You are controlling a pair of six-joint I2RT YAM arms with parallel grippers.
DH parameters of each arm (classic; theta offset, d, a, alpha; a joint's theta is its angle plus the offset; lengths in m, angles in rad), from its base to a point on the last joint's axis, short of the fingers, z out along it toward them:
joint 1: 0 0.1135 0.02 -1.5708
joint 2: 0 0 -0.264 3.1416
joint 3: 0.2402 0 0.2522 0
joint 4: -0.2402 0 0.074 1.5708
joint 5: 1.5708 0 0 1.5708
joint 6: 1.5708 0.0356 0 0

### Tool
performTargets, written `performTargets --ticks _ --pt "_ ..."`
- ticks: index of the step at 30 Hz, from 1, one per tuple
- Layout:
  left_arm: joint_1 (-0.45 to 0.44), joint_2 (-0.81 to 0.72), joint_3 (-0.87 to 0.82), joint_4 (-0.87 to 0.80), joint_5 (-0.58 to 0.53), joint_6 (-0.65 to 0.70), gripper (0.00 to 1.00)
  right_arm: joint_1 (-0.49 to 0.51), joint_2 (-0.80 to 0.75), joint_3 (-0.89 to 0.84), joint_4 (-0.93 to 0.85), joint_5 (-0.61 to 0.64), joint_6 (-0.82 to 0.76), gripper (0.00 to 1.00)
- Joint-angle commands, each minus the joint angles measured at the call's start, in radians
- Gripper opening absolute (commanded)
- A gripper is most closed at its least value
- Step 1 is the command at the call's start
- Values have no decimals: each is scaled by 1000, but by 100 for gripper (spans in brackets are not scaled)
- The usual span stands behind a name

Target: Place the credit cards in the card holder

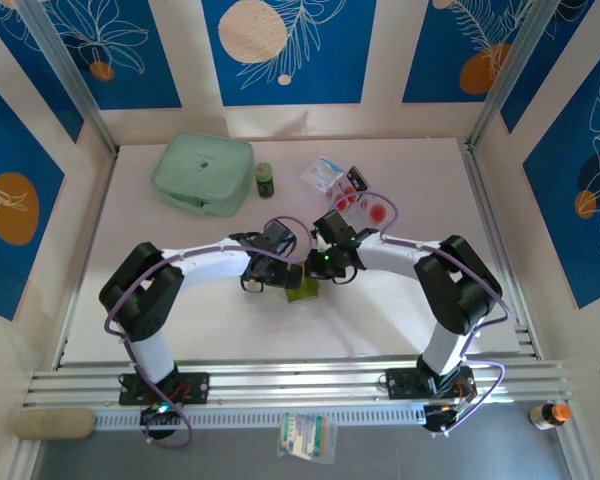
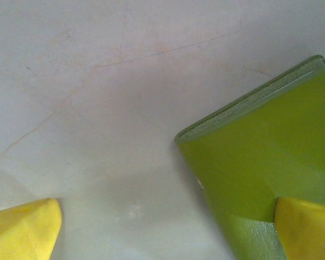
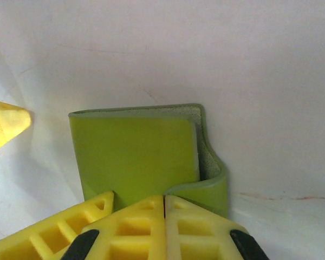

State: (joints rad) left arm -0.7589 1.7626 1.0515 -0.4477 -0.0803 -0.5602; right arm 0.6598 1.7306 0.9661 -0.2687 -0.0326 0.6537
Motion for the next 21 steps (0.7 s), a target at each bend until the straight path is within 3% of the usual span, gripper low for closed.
performTargets --ticks 1,21 --pt "17 38 -36 -51 -32 -5 100 45 36 -44 -125 44 -31 0" --pt "27 -30 -10 -47 2 -9 100 69 40 -62 -121 68 -19 0"
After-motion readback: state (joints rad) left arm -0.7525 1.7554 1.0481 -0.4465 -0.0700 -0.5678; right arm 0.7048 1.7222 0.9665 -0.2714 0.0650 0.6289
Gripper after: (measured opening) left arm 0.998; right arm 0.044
